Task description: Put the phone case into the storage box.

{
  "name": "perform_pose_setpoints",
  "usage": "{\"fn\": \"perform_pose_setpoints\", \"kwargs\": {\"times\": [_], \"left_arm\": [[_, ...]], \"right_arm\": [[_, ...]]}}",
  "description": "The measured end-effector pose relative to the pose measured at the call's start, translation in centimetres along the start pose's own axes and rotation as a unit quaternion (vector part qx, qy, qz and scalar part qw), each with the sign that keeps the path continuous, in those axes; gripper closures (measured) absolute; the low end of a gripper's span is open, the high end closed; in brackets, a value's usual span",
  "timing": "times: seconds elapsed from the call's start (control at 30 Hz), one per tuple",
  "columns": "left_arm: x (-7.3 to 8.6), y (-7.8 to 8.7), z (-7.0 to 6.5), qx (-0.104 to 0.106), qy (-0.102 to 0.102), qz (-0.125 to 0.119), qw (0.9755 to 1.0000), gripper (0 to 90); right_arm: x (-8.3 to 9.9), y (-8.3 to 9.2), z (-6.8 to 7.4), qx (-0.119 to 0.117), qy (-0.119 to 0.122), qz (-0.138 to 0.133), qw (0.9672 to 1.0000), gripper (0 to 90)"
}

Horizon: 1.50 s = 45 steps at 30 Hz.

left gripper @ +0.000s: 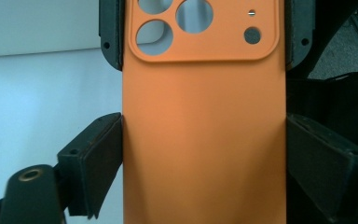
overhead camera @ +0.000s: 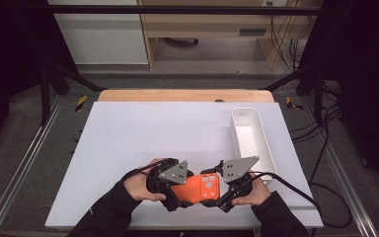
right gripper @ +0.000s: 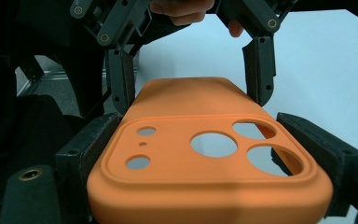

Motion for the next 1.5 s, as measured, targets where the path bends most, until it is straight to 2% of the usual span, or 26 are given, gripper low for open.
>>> {"fn": "perform_pose_setpoints", "kwargs": {"times": [0.13, 0.23, 0.47, 0.6, 0.8, 1.13, 1.17, 1.4, 1.43, 1.47, 1.5], "left_arm": [[-0.1, 0.1, 0.1, -0.005, 0.004, -0.008, 0.9999, 9.4], [-0.3, 0.6, 0.1, -0.008, 0.011, -0.02, 0.9997, 6.2], [-0.4, 1.6, 0.3, -0.015, 0.026, -0.032, 0.999, 4.4], [-0.2, 1.9, 0.5, -0.024, 0.033, -0.029, 0.9987, 0.8], [0.0, 2.1, 0.6, -0.03, 0.038, -0.028, 0.9984, 0.0], [1.1, 2.0, 0.8, -0.032, 0.049, -0.019, 0.9981, 0.0], [1.2, 2.1, 0.8, -0.031, 0.052, -0.02, 0.998, 0.0], [1.6, 2.0, 0.8, -0.027, 0.055, -0.014, 0.998, 0.0], [1.6, 1.9, 0.8, -0.023, 0.056, -0.012, 0.9981, 0.0], [1.6, 1.9, 0.8, -0.023, 0.056, -0.012, 0.9981, 0.0], [1.7, 1.7, 0.7, -0.02, 0.057, -0.01, 0.9981, 0.0]], "right_arm": [[-0.2, 0.2, 0.0, 0.0, -0.004, -0.005, 1.0, 16.8], [-0.3, 0.6, -0.2, 0.009, -0.006, -0.003, 0.9999, 16.7], [-0.2, 1.1, -0.5, 0.02, -0.006, 0.01, 0.9997, 16.6], [-0.2, 1.4, -0.7, 0.025, -0.006, 0.02, 0.9995, 16.7], [-0.3, 2.1, -0.9, 0.034, -0.002, 0.033, 0.9989, 16.6], [-0.9, 3.0, -1.0, 0.026, 0.0, 0.078, 0.9966, 16.5], [-1.3, 3.2, -1.1, 0.024, 0.004, 0.092, 0.9955, 16.5], [-2.2, 3.5, -1.4, 0.017, 0.006, 0.128, 0.9917, 16.5], [-2.4, 3.6, -1.4, 0.012, 0.007, 0.141, 0.9899, 16.5], [-2.4, 3.6, -1.4, 0.012, 0.007, 0.141, 0.9899, 16.5], [-2.7, 3.6, -1.5, 0.009, 0.009, 0.158, 0.9874, 16.5]]}}
Point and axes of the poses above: each handheld gripper's, and its own axes: y roughly backward along the jaws, x roughly out of its underside, z roughly to its left, the point moved 7 cm from there along -y, roughly forward along the jaws, and after that the axes turned 5 degrees about y, right-handed, at the moved point
